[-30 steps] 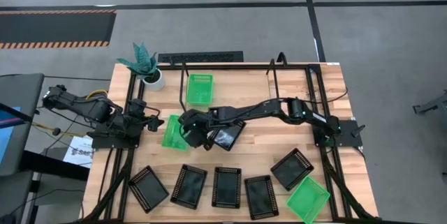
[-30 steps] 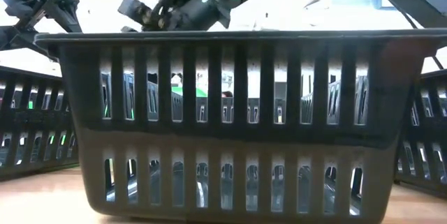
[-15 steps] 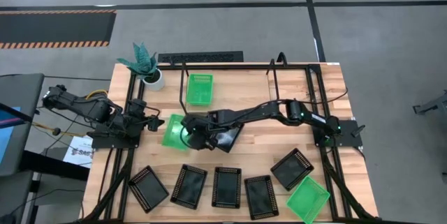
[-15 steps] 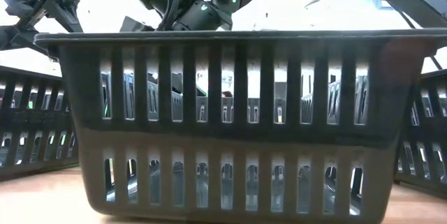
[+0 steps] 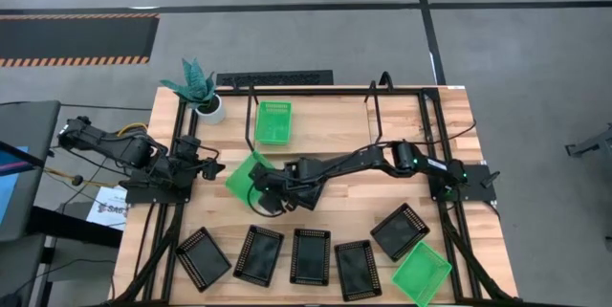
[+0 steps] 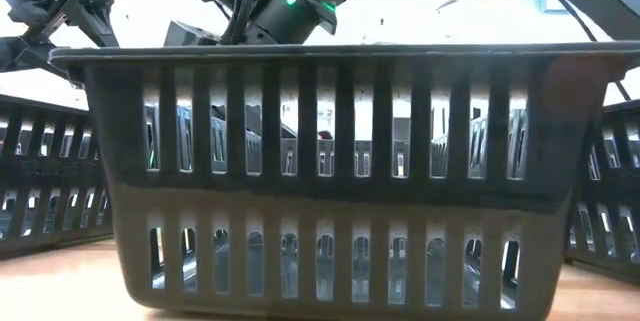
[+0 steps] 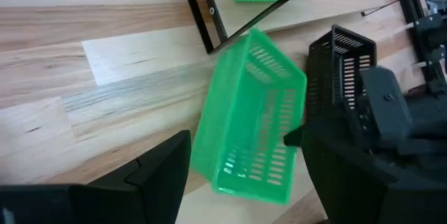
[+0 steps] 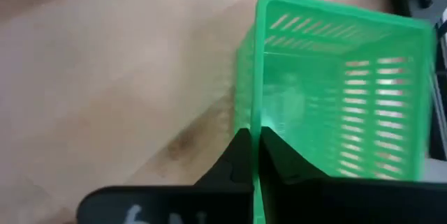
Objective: Stack baskets on shelf by color
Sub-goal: Stack the left green bin on top of the green bin on the shelf
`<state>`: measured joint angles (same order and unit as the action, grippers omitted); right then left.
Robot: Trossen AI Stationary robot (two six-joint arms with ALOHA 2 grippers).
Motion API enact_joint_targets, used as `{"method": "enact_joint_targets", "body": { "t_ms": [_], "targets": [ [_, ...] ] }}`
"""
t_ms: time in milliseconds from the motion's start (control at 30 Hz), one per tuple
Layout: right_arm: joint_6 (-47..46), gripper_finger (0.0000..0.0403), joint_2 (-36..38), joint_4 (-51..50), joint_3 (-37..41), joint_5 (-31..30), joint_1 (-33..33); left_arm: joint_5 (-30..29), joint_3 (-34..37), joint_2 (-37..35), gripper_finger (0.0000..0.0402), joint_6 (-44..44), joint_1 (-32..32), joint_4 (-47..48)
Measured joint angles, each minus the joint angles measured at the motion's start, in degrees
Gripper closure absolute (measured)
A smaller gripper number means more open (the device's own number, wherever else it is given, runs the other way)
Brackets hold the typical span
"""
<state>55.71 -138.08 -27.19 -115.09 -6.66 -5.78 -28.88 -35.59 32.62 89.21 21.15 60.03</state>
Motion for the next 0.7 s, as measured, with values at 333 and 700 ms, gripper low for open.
{"method": "enact_joint_targets", "body": {
  "t_ms": [333, 700],
  "targets": [
    [-13.89, 0.0395, 10.75, -6.09, -0.02, 0.27, -3.54, 0.59, 0.00, -0.02, 0.0141, -0.49, 0.00, 0.00],
    [-6.08, 0.0391, 26.75, -24.00, -0.11, -2.47, 1.95, 0.59, 0.00, -0.02, 0.0141, -2.64, -0.02, -0.11]
  ]
}}
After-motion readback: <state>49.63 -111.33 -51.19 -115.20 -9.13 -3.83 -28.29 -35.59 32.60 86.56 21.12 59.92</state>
